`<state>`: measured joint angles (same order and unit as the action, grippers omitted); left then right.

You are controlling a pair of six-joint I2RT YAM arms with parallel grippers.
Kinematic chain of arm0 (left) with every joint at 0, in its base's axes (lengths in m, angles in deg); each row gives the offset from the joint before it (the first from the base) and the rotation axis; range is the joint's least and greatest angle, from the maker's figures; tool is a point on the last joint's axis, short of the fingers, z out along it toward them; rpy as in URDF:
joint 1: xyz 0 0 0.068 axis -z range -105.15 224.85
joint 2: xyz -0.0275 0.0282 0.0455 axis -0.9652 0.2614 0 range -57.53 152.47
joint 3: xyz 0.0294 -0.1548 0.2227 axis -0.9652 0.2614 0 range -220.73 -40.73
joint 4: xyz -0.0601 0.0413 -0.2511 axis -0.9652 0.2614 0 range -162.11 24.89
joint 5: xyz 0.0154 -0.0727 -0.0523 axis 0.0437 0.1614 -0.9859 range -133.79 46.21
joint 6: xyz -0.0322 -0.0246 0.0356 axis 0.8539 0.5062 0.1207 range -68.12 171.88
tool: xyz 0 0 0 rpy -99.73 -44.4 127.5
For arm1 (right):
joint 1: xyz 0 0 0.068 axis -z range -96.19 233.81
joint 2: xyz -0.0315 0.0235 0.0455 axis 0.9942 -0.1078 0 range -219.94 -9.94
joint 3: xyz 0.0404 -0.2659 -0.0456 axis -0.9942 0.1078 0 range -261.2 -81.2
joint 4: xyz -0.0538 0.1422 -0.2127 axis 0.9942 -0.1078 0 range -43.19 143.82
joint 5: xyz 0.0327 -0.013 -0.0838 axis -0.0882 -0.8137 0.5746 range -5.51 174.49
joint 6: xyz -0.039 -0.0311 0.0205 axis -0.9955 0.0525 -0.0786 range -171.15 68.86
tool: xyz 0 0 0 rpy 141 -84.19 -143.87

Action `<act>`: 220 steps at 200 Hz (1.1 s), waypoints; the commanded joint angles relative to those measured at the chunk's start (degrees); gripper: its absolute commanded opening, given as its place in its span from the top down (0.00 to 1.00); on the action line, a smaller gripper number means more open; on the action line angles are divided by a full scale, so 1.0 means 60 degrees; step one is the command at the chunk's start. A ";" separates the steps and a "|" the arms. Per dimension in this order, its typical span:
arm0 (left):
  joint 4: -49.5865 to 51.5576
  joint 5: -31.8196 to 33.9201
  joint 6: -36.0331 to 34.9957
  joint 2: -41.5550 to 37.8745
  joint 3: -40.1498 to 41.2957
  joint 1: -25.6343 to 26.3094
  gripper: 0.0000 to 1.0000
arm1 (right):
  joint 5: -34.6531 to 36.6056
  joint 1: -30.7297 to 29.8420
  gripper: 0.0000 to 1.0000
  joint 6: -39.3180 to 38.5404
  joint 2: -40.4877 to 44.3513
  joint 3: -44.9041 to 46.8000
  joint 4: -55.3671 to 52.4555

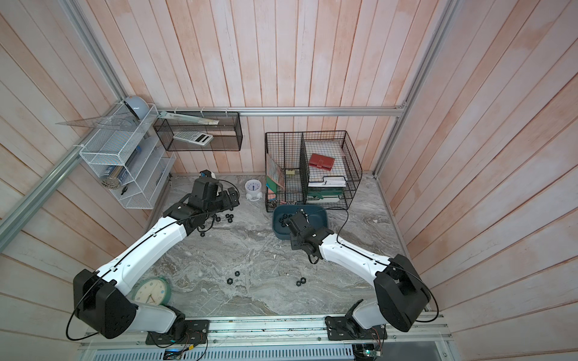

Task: Put the nuts on the desktop into the storage box
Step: Place the nut in the storage box.

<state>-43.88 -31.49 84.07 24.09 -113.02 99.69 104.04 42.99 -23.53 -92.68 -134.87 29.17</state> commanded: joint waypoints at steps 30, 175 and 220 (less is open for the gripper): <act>-0.0042 0.0213 -0.0080 -0.0325 0.0149 -0.0053 0.00 | -0.0167 0.0893 0.80 -0.0974 -0.1457 -0.1363 0.0625; 0.0257 0.0580 -0.0185 -0.0611 0.0287 -0.0123 0.00 | -0.1422 0.1635 0.79 -0.1351 -0.4814 -0.3544 0.0668; 0.0274 0.0628 -0.0208 -0.0680 0.0358 -0.0141 0.00 | -0.1828 0.1713 0.77 -0.1550 -0.5504 -0.4291 0.0266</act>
<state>-42.92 -28.80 83.78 21.71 -112.06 99.17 94.86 53.18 -31.81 -123.70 -158.30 32.69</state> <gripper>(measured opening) 0.998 0.234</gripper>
